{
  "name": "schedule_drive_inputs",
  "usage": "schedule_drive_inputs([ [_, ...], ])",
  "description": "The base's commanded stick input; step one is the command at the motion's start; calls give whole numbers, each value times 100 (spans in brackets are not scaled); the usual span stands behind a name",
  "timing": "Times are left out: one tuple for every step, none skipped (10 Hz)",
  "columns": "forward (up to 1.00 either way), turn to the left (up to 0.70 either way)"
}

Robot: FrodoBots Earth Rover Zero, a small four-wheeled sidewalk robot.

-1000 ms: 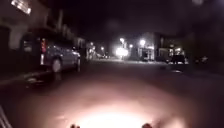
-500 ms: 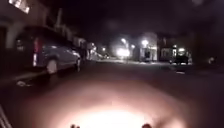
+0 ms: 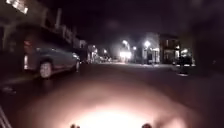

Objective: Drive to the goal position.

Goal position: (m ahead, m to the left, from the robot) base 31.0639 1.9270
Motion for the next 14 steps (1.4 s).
schedule_drive_inputs([
  [100, 0],
  [100, 0],
  [100, 0],
  [100, 0],
  [100, 0],
  [100, 0],
  [100, 0],
  [100, 0],
  [100, 0],
  [100, 0],
  [100, 0],
  [100, 0],
  [100, 0],
  [100, 0],
])
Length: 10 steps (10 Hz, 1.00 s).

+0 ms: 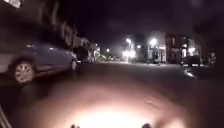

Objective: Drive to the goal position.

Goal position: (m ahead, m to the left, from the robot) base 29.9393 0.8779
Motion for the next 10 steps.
schedule_drive_inputs([
  [100, 0],
  [100, 0],
  [100, 0],
  [100, 0],
  [100, 0],
  [100, 0],
  [100, 0],
  [100, 0],
  [100, 0],
  [100, 0],
])
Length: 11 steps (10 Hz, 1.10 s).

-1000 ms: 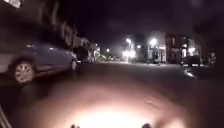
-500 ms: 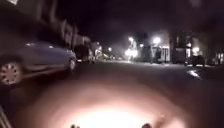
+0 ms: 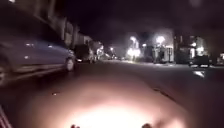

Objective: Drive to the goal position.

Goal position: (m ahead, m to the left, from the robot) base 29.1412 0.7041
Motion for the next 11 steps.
schedule_drive_inputs([
  [100, 0],
  [100, 0],
  [100, 0],
  [100, 0],
  [100, 0],
  [100, 0],
  [100, 0],
  [100, 0],
  [100, 0],
  [100, -18],
  [100, -40],
])
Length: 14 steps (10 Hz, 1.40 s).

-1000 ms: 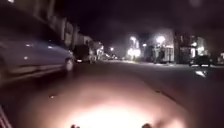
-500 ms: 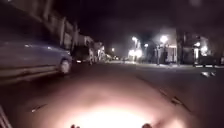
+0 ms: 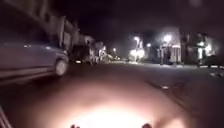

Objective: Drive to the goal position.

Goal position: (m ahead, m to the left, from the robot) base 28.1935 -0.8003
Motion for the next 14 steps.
schedule_drive_inputs([
  [100, -34],
  [100, 0],
  [100, 0],
  [100, 0],
  [100, 0],
  [100, 0],
  [100, 0],
  [100, 0],
  [100, 0],
  [100, 0],
  [100, 0],
  [100, 0],
  [100, 0],
  [100, 0],
])
